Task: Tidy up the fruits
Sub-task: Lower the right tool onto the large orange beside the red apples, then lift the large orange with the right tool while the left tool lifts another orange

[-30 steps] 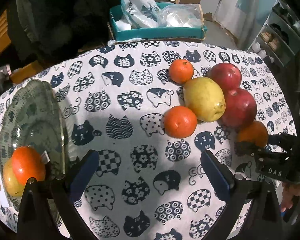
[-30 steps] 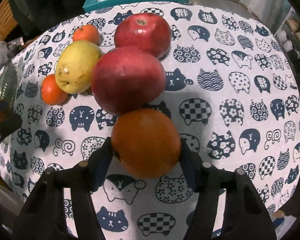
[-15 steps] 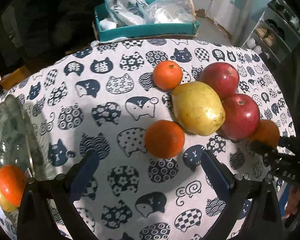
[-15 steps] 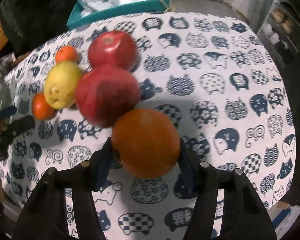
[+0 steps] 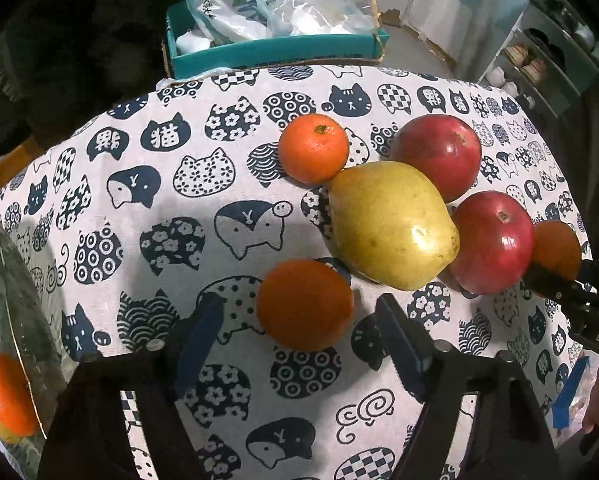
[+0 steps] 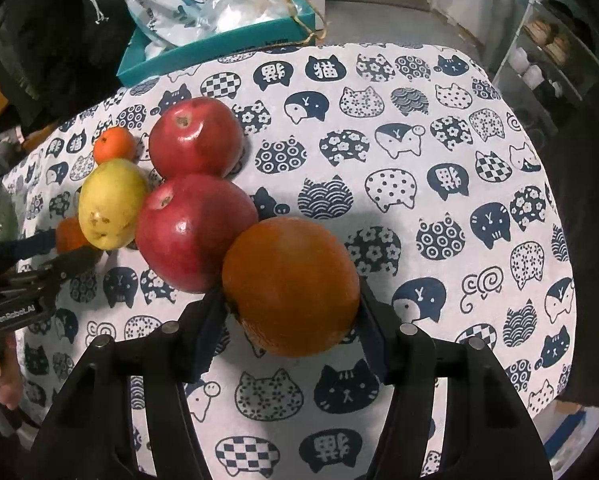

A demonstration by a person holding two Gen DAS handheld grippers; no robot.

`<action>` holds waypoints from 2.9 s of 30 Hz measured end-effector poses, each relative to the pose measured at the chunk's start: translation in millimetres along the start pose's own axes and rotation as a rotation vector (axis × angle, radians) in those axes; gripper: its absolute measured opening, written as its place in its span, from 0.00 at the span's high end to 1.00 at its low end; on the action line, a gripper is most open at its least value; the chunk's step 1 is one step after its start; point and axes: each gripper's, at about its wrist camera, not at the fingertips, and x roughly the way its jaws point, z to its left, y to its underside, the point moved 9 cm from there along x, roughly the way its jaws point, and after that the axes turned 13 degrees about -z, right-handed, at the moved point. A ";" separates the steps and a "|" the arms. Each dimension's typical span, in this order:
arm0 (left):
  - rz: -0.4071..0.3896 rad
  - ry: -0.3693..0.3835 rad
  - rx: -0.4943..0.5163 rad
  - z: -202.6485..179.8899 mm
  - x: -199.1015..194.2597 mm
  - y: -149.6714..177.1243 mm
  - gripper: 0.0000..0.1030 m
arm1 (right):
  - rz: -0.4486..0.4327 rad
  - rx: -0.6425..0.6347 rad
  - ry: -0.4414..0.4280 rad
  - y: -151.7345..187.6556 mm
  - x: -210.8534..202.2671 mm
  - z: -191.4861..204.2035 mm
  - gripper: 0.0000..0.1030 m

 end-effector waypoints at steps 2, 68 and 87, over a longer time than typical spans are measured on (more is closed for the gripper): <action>0.010 0.005 0.006 -2.4 2.2 0.9 0.42 | -0.003 -0.004 0.003 -1.4 1.0 1.2 0.41; -0.371 -0.049 -0.078 51.3 -221.0 -43.8 0.56 | -0.355 -0.187 -0.176 -91.5 -149.7 138.1 0.41; -0.445 -0.119 -0.137 105.5 -260.9 -50.5 0.56 | -0.394 -0.268 -0.256 -108.8 -168.1 216.6 0.41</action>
